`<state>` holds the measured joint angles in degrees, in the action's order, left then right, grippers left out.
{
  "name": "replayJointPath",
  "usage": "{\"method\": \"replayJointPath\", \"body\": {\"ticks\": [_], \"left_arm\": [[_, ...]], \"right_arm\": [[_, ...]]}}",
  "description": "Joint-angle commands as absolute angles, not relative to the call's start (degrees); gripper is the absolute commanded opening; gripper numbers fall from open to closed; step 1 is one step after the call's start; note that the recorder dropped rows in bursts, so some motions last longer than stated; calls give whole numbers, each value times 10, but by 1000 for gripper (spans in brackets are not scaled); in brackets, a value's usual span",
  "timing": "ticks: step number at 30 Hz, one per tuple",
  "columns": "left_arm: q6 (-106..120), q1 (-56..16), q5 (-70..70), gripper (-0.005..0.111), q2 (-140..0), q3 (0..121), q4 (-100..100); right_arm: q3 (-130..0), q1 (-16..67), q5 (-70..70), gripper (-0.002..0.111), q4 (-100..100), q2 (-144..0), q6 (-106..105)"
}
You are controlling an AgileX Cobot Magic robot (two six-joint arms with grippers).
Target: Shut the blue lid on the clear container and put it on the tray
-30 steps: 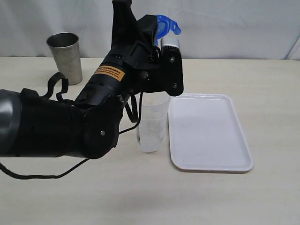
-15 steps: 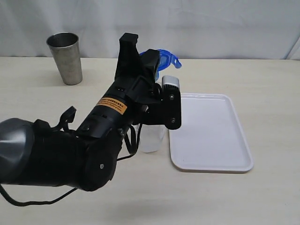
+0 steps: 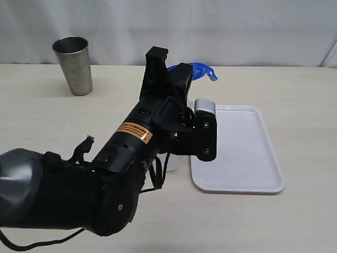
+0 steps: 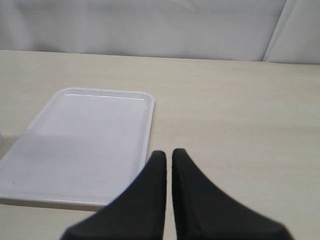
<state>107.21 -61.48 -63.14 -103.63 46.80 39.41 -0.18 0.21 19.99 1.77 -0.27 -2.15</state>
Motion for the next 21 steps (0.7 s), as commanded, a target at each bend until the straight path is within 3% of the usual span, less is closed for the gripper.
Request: {"method": "replayJointPath", "body": {"ticks": [1, 21], "left_arm": [[1068, -620, -648, 0, -1036, 464, 409], [1062, -620, -646, 0, -1036, 433, 412]], "right_arm": [[0, 0, 196, 4, 17, 0, -21], [0, 0, 196, 4, 17, 0, -21]]}}
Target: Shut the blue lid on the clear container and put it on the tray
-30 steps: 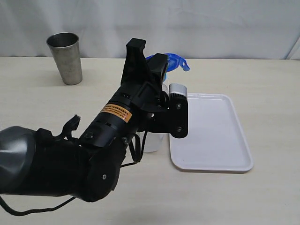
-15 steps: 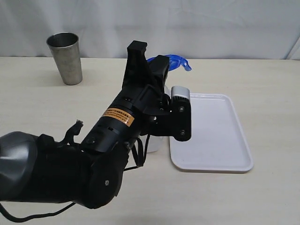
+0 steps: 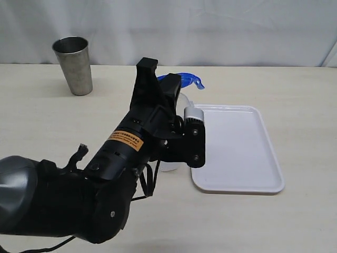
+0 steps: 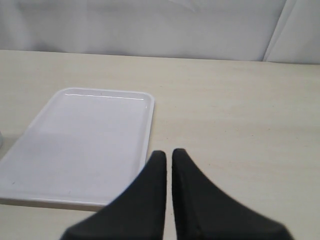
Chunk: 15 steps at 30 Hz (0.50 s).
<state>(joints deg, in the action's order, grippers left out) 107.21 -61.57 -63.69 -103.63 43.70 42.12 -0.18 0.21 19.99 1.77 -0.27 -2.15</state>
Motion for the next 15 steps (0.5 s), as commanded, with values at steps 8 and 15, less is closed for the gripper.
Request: {"method": "replayJointPath", "body": {"ticks": [8, 15], "left_arm": [[1062, -620, -613, 0, -1036, 430, 434], [1062, -620, -587, 0, -1036, 430, 446]], "right_arm": [[0, 0, 196, 4, 17, 0, -21], [0, 0, 196, 4, 17, 0, -21]]}}
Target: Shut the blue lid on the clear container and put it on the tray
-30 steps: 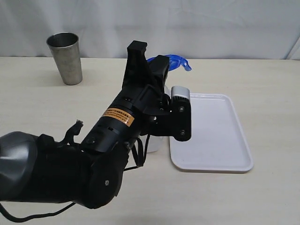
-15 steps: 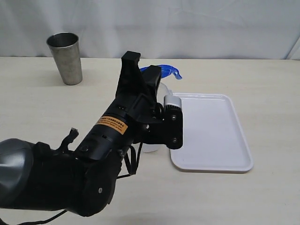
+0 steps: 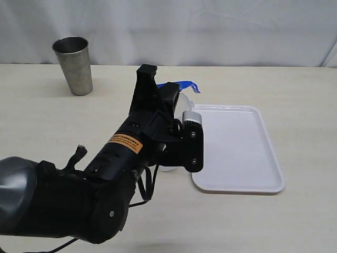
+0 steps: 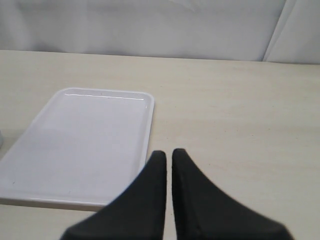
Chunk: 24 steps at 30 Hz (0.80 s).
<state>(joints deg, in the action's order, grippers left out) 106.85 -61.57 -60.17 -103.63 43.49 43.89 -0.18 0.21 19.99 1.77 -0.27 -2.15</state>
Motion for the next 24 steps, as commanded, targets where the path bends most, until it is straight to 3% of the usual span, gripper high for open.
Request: {"method": "replayJointPath", "body": {"ticks": [1, 24], "left_arm": [[1062, -620, -586, 0, -1036, 428, 446], [1063, -620, -596, 0, -1036, 419, 435]], "right_arm": [[0, 0, 196, 4, 17, 0, -21], [0, 0, 196, 4, 17, 0, -21]]}}
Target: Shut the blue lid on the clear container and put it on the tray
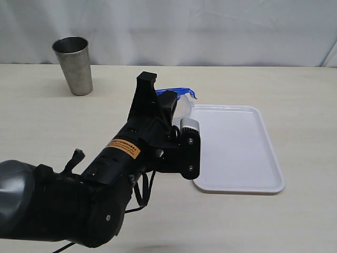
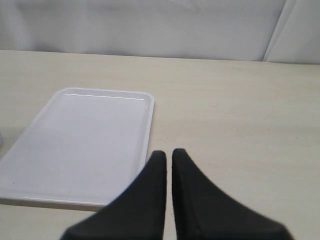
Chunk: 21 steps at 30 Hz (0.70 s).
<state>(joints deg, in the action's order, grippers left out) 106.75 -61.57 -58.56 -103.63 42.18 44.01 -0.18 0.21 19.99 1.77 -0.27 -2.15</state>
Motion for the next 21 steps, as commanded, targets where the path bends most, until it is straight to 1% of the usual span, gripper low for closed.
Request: {"method": "replayJointPath", "body": {"ticks": [1, 6, 12, 21], "left_arm": [[1063, -620, -605, 0, -1036, 419, 430], [1063, -620, -661, 0, -1036, 421, 414], [1063, -620, -662, 0, -1036, 421, 410], [1001, -562, -624, 0, -1036, 421, 390]], "right_arm": [[0, 0, 196, 4, 17, 0, -21], [0, 0, 196, 4, 17, 0, -21], [0, 0, 196, 4, 17, 0, -21], [0, 0, 196, 4, 17, 0, -21]]}}
